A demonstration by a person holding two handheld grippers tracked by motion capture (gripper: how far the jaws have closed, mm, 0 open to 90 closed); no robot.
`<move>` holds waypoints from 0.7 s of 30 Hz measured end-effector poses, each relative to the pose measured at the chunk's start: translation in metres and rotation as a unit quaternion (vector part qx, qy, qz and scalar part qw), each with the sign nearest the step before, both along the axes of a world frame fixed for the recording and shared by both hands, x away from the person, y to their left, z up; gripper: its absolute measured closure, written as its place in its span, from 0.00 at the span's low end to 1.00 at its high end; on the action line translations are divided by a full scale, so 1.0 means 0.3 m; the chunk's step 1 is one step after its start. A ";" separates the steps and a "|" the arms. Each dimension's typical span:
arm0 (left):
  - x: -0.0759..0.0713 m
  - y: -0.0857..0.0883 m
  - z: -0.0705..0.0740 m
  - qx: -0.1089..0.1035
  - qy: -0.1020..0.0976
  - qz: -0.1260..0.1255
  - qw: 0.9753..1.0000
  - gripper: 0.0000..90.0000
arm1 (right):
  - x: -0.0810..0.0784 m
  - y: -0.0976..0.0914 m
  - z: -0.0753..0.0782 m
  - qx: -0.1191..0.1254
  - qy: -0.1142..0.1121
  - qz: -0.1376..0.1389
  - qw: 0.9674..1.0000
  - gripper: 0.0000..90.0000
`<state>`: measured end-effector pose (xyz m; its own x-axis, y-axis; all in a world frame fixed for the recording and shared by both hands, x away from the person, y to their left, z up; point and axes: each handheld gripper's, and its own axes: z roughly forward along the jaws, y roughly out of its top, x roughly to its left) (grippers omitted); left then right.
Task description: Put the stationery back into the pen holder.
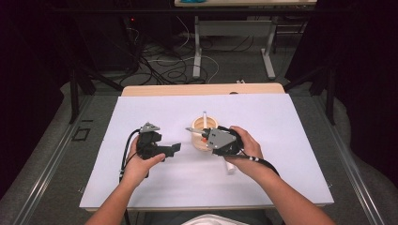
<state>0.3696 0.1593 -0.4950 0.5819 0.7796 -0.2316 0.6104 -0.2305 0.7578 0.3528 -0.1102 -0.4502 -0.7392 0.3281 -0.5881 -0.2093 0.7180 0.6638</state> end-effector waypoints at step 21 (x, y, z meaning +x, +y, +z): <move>0.001 0.001 -0.012 -0.002 -0.027 0.019 0.999 0.00 | 0.126 -0.039 0.021 0.174 0.113 -0.037 0.978 0.88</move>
<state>0.3699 0.1595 -0.4986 0.5637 0.8002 -0.2048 0.5771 -0.2042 0.7907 0.3904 -0.1219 -0.4439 -0.8036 0.5369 -0.2568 0.0144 0.4489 0.8935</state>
